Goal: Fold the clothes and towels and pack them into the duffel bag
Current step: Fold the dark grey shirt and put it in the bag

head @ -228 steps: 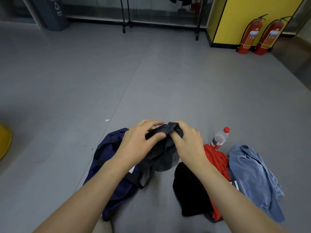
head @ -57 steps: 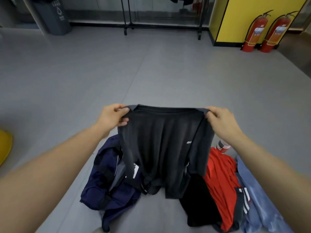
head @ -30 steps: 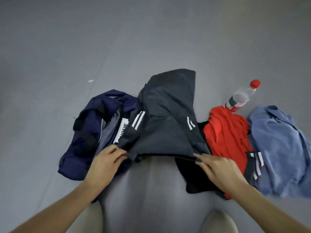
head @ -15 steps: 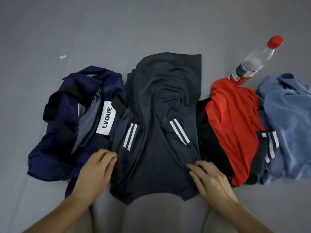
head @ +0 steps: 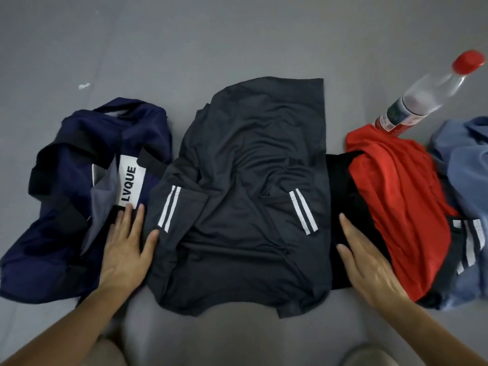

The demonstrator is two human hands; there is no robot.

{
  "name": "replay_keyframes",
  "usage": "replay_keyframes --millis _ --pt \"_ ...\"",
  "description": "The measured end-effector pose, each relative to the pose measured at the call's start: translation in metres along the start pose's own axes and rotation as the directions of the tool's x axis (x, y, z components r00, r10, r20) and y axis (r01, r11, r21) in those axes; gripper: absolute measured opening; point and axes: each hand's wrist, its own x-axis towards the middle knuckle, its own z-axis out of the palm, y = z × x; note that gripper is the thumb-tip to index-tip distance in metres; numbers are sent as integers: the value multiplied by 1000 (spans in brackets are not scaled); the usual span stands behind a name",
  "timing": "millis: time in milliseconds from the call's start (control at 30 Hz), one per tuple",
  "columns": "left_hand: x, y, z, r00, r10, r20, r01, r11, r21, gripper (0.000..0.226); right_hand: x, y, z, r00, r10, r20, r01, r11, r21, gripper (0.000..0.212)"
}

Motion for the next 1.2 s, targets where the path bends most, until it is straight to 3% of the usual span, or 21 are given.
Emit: replay_keyframes --millis 167,300,367,433,500,533,633,700,833,933,1033,1133,1200 --pt "14 -26 -18 990 -140 22 141 983 -119 94 -16 23 4 999 -3 38 12 971 -237 60" --pt "10 -25 -28 984 -176 7 174 966 -192 94 -19 8 10 995 77 -61 -88 971 -222 67" --pt "-1 -3 -33 987 -89 -133 75 991 -106 76 -12 -21 17 989 -1 -148 -26 983 -179 61" --pt "-17 30 -30 952 184 -243 -173 983 68 62 -6 -57 32 979 -156 -130 133 976 -172 58" --pt "-35 57 -11 868 463 -179 -431 882 191 59 0 -83 53 982 -186 36 190 964 -187 67" --pt "-43 64 3 844 526 -106 -497 840 218 59 1 -87 62 982 -140 129 167 960 -223 73" --pt "-66 66 38 865 486 121 -500 823 269 62 -5 -72 73 964 -56 261 162 898 -408 77" --pt "-87 67 52 889 418 189 -456 846 276 65 -14 -55 63 958 -37 285 167 878 -449 75" --pt "-148 83 79 865 438 245 -493 833 250 86 -46 -25 42 953 -16 304 167 862 -478 74" --pt "-168 104 76 881 423 210 -457 876 155 99 -60 -14 34 954 -41 296 186 858 -480 77" --pt "-114 135 34 849 522 81 -523 852 -9 77 -63 -16 37 965 -79 252 192 866 -463 78" --pt "6 158 0 880 467 -87 -462 884 71 62 -52 -29 43 972 -158 175 220 876 -428 72" --pt "85 163 -14 916 388 -99 -377 919 114 60 -43 -35 45 972 -193 132 231 884 -407 70"
